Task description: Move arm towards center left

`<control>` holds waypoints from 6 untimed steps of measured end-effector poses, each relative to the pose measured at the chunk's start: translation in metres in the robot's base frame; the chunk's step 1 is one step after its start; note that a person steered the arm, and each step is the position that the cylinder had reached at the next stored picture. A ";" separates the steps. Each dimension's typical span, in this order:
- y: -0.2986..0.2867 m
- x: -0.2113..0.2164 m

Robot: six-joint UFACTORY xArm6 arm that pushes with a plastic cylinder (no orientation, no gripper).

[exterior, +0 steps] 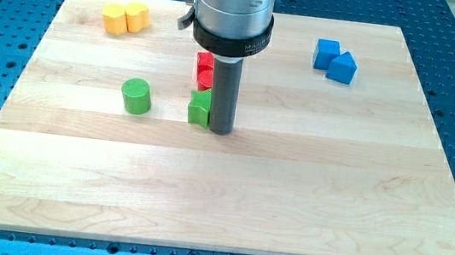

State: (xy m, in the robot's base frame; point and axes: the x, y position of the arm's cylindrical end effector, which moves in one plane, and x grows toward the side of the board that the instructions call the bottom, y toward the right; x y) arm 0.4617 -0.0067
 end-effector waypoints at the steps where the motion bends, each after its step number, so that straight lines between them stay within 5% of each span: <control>1: 0.007 0.050; 2: -0.040 0.114; 3: -0.187 0.119; 4: -0.232 0.056; 6: -0.212 -0.080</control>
